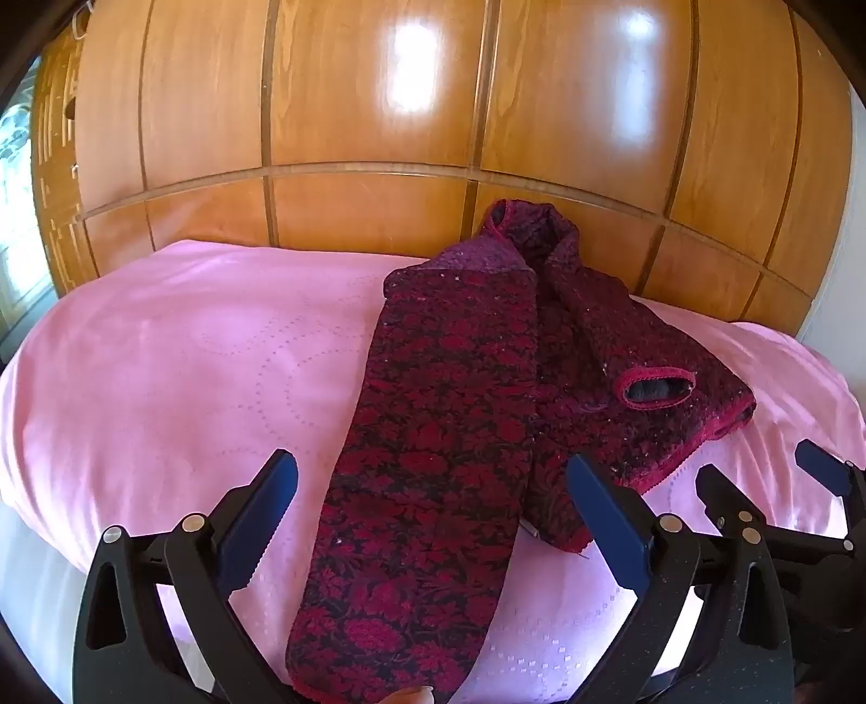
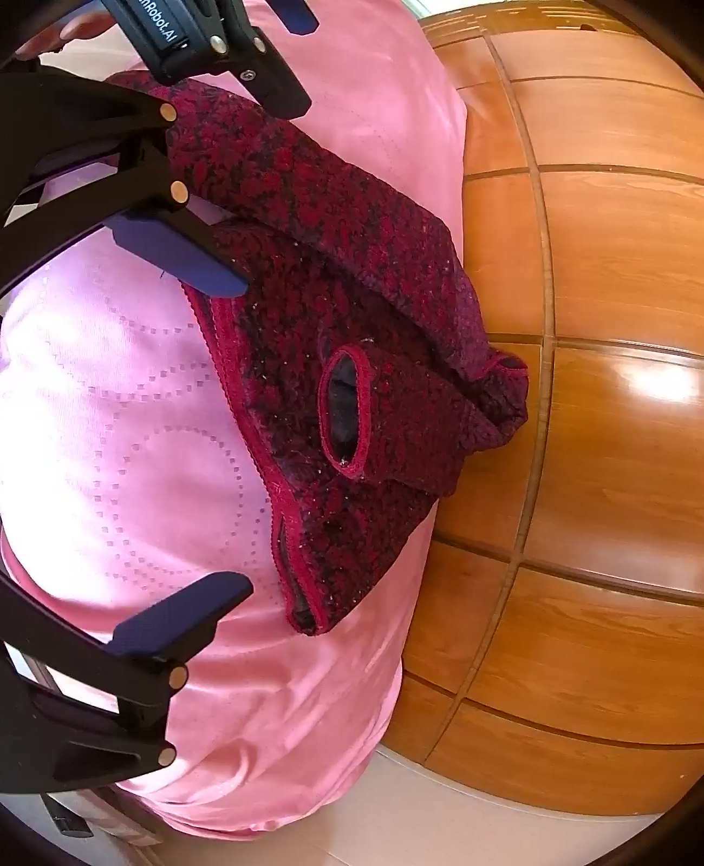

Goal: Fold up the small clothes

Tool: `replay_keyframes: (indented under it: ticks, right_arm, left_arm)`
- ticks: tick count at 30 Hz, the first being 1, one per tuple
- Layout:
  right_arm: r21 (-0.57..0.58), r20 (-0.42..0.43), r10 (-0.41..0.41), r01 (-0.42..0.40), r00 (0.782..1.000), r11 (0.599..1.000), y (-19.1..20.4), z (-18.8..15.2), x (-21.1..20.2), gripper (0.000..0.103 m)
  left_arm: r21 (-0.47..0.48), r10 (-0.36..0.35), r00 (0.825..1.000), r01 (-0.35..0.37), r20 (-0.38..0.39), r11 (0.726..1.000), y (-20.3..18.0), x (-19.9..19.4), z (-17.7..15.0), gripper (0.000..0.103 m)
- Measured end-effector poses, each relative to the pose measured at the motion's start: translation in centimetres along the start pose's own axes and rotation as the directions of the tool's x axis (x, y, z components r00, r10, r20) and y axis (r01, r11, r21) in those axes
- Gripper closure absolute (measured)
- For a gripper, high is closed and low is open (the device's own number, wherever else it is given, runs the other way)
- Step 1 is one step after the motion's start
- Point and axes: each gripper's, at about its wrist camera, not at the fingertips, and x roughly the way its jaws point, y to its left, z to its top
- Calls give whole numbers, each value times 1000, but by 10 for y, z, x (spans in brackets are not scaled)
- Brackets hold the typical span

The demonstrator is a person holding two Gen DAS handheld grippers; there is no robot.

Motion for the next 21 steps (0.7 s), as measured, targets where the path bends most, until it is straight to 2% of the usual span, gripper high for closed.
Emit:
replay_keyframes:
  ticks: [9,10,21]
  right_arm:
    - [14,-36,25,-24,999,1000,-11,3,13,2]
    - [0,-10,-9,9,1000,1000,-2,3,11,2]
    - [-6,-43,-11,11,999,1000,-3,4,29,2]
  left_arm:
    - [23,10,999,-9,-31,1000,-5,12,-5,4]
    - [25,11,999,-10,-34,1000,-5,14,-6,4]
    - [55,21,998,-18,-65,998,-9,31,-9,4]
